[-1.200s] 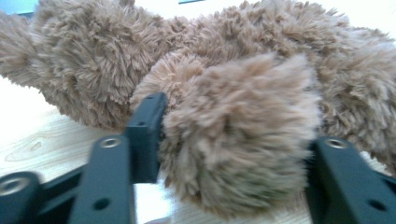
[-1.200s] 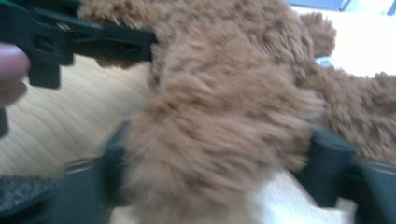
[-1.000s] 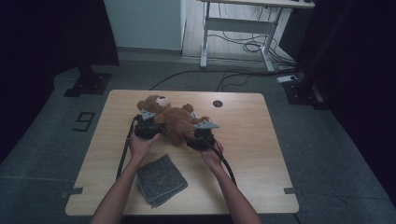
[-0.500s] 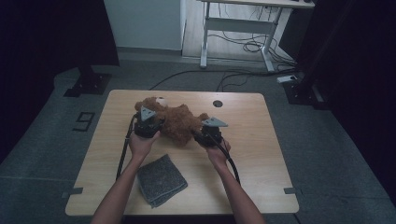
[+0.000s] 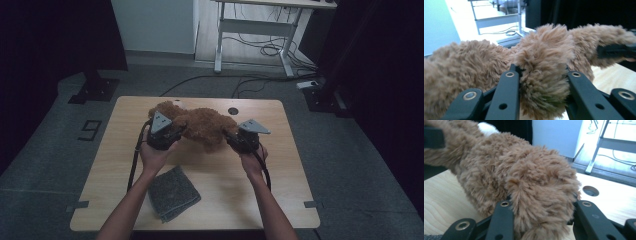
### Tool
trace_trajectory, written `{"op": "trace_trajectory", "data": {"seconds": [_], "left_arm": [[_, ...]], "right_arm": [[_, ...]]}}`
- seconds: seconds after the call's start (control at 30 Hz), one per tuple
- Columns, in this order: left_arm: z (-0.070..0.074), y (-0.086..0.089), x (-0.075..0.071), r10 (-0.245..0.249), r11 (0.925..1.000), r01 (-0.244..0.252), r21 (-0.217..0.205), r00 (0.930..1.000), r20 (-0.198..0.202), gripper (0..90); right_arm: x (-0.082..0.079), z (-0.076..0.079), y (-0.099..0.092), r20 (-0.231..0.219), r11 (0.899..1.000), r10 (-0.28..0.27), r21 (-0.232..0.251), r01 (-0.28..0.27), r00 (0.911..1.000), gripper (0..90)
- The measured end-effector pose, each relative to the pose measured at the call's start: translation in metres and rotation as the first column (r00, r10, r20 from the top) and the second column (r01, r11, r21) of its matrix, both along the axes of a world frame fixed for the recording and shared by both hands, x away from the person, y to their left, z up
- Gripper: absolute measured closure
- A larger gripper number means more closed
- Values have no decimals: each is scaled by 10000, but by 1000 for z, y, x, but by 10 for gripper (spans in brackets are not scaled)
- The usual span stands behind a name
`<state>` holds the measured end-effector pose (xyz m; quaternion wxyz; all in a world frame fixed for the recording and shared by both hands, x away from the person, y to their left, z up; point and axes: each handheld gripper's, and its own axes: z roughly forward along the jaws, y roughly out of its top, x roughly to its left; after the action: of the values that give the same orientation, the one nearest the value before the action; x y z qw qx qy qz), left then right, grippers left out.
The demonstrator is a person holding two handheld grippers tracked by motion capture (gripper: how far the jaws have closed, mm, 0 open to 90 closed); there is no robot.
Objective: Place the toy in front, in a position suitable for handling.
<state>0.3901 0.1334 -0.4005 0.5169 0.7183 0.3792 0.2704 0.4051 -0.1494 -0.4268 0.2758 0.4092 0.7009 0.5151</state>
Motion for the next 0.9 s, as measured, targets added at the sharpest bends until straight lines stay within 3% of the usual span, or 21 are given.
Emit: {"op": "trace_trajectory", "data": {"seconds": [0.2,0.47,0.7,0.83,0.9], "left_arm": [[-5,-17,-11,-537,9984,538,196,9985,-71,729],[-27,-35,-12,-982,9938,1015,459,9927,-698,727],[-53,-42,-7,-1005,9904,1148,768,9805,-1690,707],[-63,-40,-8,-1072,9890,1247,794,9747,-1961,679],[-64,-38,-9,-1139,9887,1318,714,9703,-2135,663]], "right_arm": [[-4,1,-19,10,9999,-90,-69,90,10000,649],[-5,-16,-41,-391,9995,-306,10,307,9988,648],[-8,-51,-49,-1046,9999,-157,18,160,9944,629],[-9,-61,-50,-1221,9999,-97,56,104,9925,616],[-10,-67,-53,-1342,9990,23,454,38,9910,607]]}}
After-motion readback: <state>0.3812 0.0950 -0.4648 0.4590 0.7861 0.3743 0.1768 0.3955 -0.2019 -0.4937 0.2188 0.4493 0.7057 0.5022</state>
